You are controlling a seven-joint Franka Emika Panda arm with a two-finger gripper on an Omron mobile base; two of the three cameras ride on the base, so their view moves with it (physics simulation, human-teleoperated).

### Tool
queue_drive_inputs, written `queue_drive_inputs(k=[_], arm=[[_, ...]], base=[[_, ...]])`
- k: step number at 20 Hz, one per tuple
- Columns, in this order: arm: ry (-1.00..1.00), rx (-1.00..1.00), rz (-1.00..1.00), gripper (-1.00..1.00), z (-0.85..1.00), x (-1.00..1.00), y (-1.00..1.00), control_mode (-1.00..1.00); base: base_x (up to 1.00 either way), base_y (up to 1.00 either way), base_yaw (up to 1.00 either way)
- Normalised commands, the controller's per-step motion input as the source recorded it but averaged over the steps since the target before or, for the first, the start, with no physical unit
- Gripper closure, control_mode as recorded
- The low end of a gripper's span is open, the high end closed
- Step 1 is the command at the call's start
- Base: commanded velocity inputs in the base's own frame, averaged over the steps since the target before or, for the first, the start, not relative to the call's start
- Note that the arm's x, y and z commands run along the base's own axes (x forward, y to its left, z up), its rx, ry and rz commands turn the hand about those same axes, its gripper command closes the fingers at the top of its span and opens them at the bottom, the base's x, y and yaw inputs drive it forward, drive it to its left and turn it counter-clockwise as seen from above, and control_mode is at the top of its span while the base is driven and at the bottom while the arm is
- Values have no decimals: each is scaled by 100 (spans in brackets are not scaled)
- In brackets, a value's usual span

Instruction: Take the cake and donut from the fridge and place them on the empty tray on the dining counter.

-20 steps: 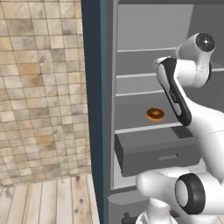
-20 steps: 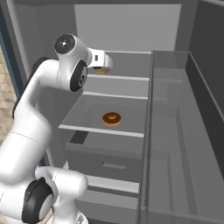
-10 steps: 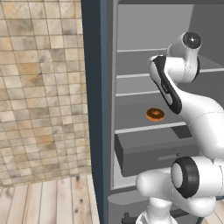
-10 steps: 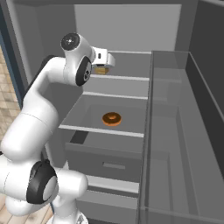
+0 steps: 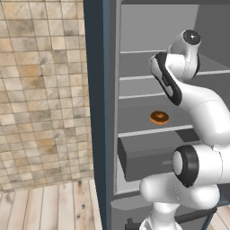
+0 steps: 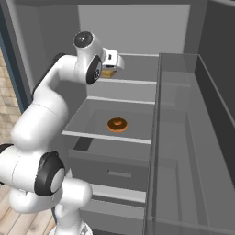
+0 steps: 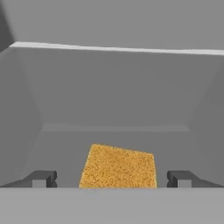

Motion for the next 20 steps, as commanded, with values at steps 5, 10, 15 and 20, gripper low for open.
queue_drive_inputs(k=[5,10,15,20], arm=[[2,3,0,-100,-10,13,-5,-100],[0,0,0,-100,-20,0,0,-100],[0,0,0,-100,-27,0,0,-100],[0,0,0,100,-30,8,0,-100]], base=[[0,0,0],[0,0,0],[0,0,0],[0,0,0]])
